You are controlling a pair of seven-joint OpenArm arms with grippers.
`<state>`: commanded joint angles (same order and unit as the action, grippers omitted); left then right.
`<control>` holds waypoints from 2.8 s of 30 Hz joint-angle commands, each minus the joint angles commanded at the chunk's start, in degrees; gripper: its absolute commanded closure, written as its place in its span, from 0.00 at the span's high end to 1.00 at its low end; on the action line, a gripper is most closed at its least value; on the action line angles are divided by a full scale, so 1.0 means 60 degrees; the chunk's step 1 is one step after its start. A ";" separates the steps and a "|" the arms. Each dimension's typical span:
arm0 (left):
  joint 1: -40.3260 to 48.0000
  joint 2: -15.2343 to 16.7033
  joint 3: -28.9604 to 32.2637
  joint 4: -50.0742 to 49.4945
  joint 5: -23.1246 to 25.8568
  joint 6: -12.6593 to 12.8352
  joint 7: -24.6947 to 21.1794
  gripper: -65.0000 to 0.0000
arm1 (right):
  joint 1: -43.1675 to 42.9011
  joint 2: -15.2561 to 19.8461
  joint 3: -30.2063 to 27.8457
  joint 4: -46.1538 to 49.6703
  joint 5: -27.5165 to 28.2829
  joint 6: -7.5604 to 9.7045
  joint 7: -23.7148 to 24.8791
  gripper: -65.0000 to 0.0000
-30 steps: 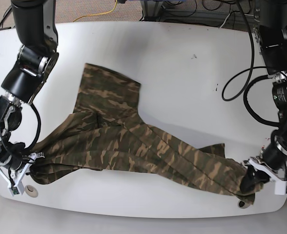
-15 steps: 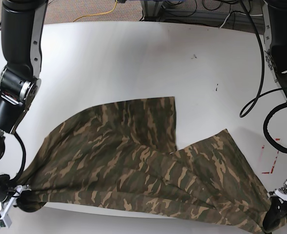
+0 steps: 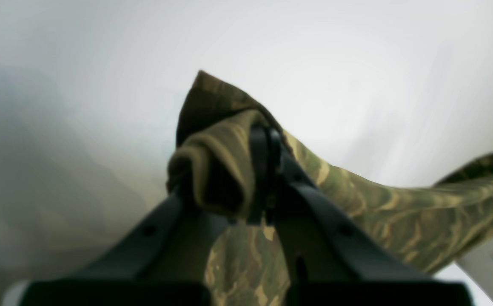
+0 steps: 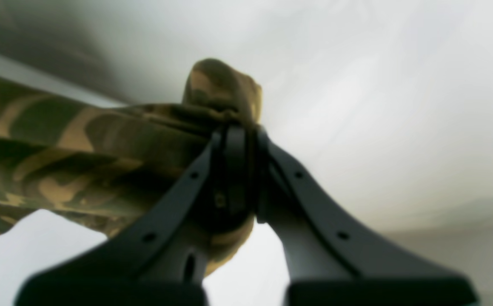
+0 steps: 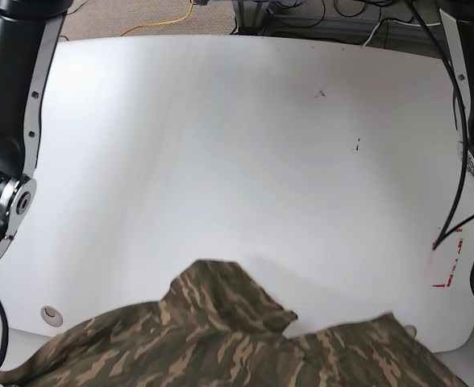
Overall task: Layout the t-shirt on the table in an organized manner, then fold the t-shirt properly
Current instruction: 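Raise the shirt with both grippers and swing it over the table, then lay the shirt flat with both grippers, stretching it between them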
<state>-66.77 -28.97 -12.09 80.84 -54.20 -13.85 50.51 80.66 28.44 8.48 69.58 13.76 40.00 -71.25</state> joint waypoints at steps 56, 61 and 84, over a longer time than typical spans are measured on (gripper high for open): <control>1.4623 0.0293 -0.3766 0.2476 -0.0923 -0.1158 0.0088 0.00 | -1.4989 -0.2081 0.4908 0.4381 0.3106 0.0000 -0.1011 0.03; 1.5077 0.0264 -0.3766 0.2505 -0.0908 -0.1158 0.0088 0.01 | -1.5106 -0.2095 0.4923 0.4396 0.3106 0.0000 -0.1011 0.30; 1.4520 -0.0117 -0.3751 0.3223 -0.0190 -0.1143 0.0103 0.59 | -1.4066 -0.2637 0.5905 0.6022 0.3033 0.0000 -0.1011 1.00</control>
<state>20.35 -29.67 -34.59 100.18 -55.34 -20.70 51.12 -3.74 12.62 43.91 105.71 31.96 40.00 -77.32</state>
